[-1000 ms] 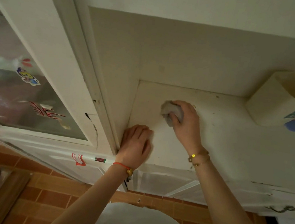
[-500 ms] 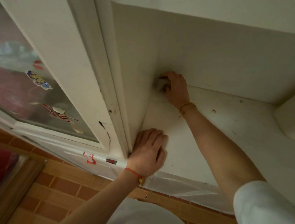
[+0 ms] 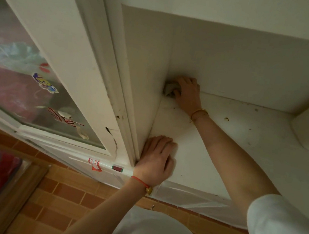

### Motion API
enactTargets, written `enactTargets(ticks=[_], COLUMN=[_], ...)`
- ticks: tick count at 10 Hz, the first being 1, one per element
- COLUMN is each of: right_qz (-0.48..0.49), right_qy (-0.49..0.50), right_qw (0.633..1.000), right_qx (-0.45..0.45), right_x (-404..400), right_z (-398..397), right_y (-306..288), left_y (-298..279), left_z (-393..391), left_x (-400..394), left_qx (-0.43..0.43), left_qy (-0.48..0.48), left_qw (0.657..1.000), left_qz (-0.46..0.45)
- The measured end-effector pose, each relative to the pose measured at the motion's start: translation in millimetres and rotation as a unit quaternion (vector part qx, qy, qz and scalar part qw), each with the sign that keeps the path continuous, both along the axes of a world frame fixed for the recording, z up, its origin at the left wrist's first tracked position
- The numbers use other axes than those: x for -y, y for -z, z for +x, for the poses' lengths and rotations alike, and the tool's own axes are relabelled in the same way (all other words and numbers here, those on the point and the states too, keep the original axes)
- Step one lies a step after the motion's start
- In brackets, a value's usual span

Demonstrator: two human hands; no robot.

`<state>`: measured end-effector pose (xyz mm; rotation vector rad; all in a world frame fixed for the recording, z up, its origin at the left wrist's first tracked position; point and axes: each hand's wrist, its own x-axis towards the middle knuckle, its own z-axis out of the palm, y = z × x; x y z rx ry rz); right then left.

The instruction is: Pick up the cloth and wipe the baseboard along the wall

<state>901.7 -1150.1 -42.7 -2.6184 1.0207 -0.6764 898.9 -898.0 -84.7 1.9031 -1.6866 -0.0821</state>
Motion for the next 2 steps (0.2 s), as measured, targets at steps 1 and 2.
enactTargets(ticks=[1, 2], right_qz=[-0.011, -0.033], right_qy=[0.023, 0.031], right_qw=[0.998, 0.995], right_qx=[0.052, 0.094], right_x=[-11.0, -26.2], right_z=[-21.5, -54.9], right_y=[-7.9, -9.8], left_y=[3.3, 0.8], left_z=[-0.2, -0.2], left_x=[-0.7, -1.0], left_qx=[-0.001, -0.004], left_qy=[0.001, -0.001], left_qw=[1.000, 1.000], left_qz=[-0.008, 0.001])
